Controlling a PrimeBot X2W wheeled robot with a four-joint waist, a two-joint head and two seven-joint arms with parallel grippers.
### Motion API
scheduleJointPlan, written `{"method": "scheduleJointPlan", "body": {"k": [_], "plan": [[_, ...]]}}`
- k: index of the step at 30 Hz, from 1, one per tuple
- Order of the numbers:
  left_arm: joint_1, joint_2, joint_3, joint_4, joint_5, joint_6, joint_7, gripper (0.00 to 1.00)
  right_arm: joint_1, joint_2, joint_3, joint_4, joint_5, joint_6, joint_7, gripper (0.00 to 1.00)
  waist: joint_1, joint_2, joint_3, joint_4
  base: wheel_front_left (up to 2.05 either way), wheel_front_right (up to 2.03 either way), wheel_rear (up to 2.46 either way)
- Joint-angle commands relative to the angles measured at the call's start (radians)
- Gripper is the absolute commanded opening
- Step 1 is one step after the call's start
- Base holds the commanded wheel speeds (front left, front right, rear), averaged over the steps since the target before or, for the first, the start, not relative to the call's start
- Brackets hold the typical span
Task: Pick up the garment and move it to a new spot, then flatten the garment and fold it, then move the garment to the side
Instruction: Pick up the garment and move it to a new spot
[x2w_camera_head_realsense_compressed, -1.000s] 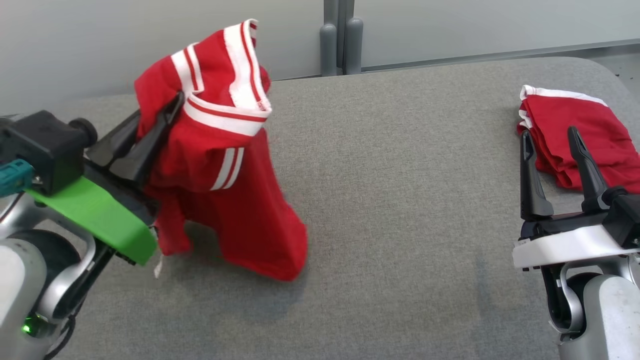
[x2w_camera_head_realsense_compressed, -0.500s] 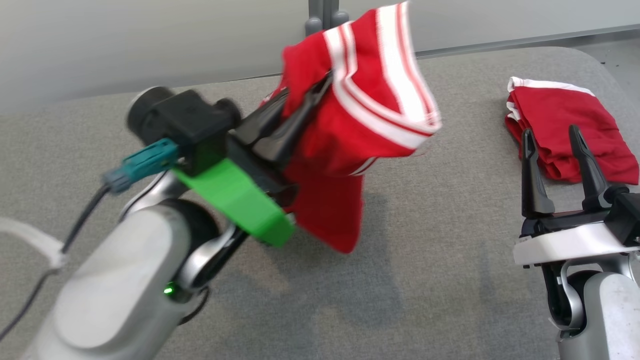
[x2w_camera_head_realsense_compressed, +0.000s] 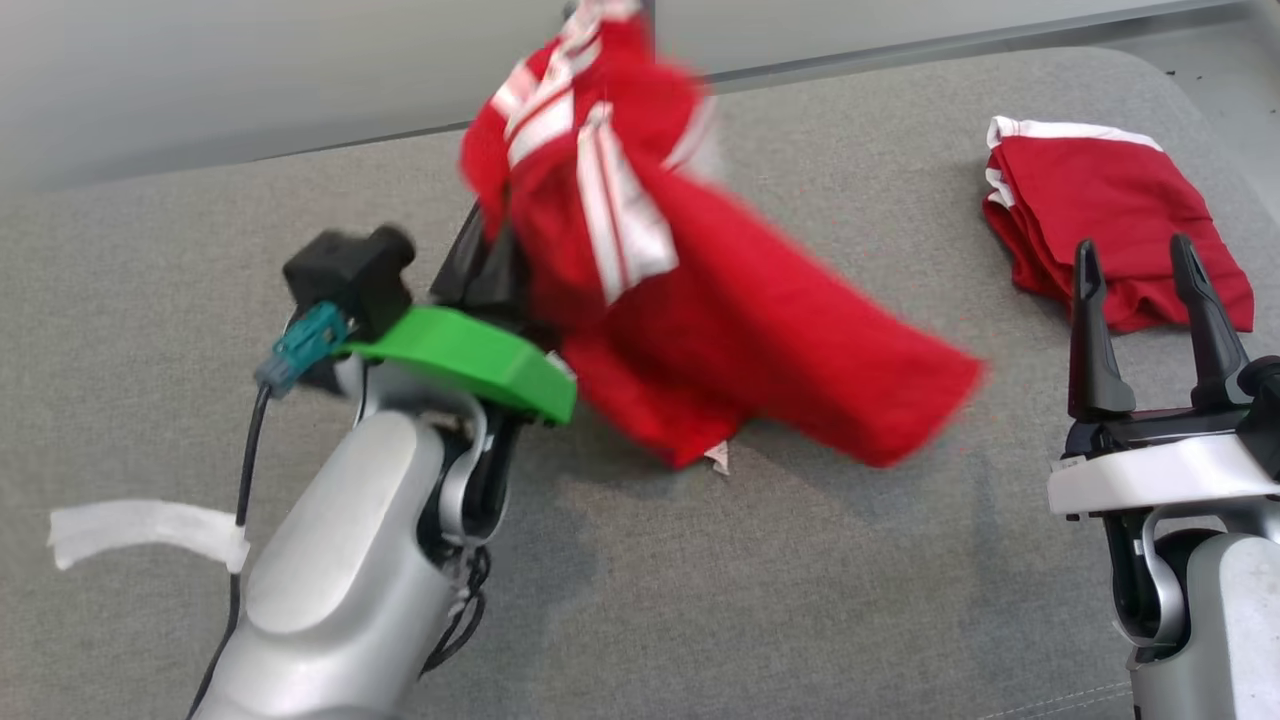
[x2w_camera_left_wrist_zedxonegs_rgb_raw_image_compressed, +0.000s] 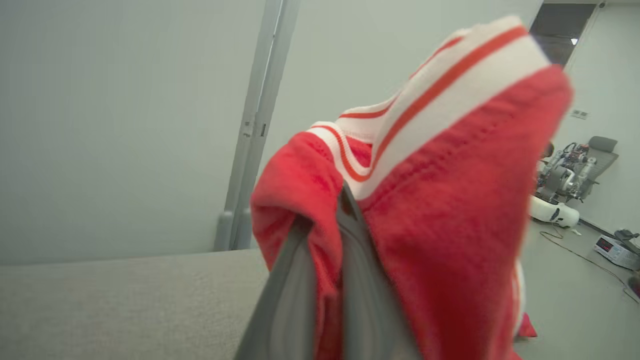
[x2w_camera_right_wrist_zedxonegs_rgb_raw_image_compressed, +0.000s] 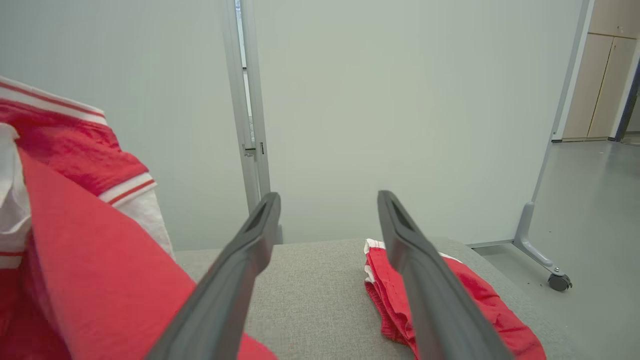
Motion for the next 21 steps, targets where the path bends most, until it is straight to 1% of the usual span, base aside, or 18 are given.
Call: {"method": "scheduleJointPlan", "body": {"k": [1, 7, 8, 15, 16, 18, 19, 20, 21], "plan": [[0.027, 0.005, 0.021, 0.055, -0.018, 0.003, -0.021, 0.00, -0.010, -0.003, -0.004, -0.003, -0.009, 0.000, -0.004, 1.00, 0.0000, 0.0054, 0.014, -0.002, 0.00, 0.00, 0.00], [0.084, 0.015, 0.100, 0.315, -0.060, -0.014, -0.087, 0.00, -0.019, -0.003, 0.010, -0.002, -0.013, 0.000, 0.002, 1.00, 0.0000, 0.0054, 0.031, 0.009, 0.00, 0.00, 0.00], [0.088, 0.016, 0.118, 0.378, -0.064, -0.024, -0.097, 0.00, -0.024, -0.003, 0.016, 0.000, -0.014, 0.000, 0.003, 1.00, 0.0000, 0.0054, 0.033, 0.014, 0.00, 0.00, 0.00], [0.086, 0.020, 0.171, 0.532, -0.056, -0.053, -0.110, 0.00, -0.024, -0.003, 0.034, 0.005, -0.023, 0.000, 0.011, 1.00, 0.0000, 0.0054, 0.026, 0.032, 0.00, 0.00, 0.00], [0.083, 0.021, 0.180, 0.548, -0.055, -0.057, -0.109, 0.01, -0.024, -0.003, 0.036, 0.005, -0.022, 0.000, 0.013, 1.00, 0.0000, 0.0054, 0.024, 0.035, 0.00, 0.00, 0.00], [0.073, 0.026, 0.207, 0.566, -0.045, -0.059, -0.110, 0.44, -0.022, -0.003, 0.039, 0.003, -0.026, 0.000, 0.015, 1.00, 0.0000, 0.0054, 0.021, 0.040, 0.00, 0.00, 0.00], [0.074, 0.027, 0.218, 0.574, -0.041, -0.059, -0.110, 0.80, -0.020, -0.003, 0.040, 0.003, -0.027, 0.000, 0.015, 1.00, 0.0000, 0.0054, 0.018, 0.042, 0.00, 0.00, 0.00], [0.077, 0.029, 0.228, 0.584, -0.035, -0.061, -0.110, 1.00, -0.018, -0.003, 0.042, 0.003, -0.029, 0.000, 0.017, 1.00, 0.0000, 0.0054, 0.014, 0.044, 0.00, 0.00, 0.00], [0.087, 0.035, 0.238, 0.605, -0.019, -0.068, -0.110, 1.00, -0.013, -0.003, 0.047, 0.005, -0.029, 0.000, 0.021, 1.00, 0.0000, 0.0054, 0.004, 0.046, 0.00, 0.00, 0.00]]}}
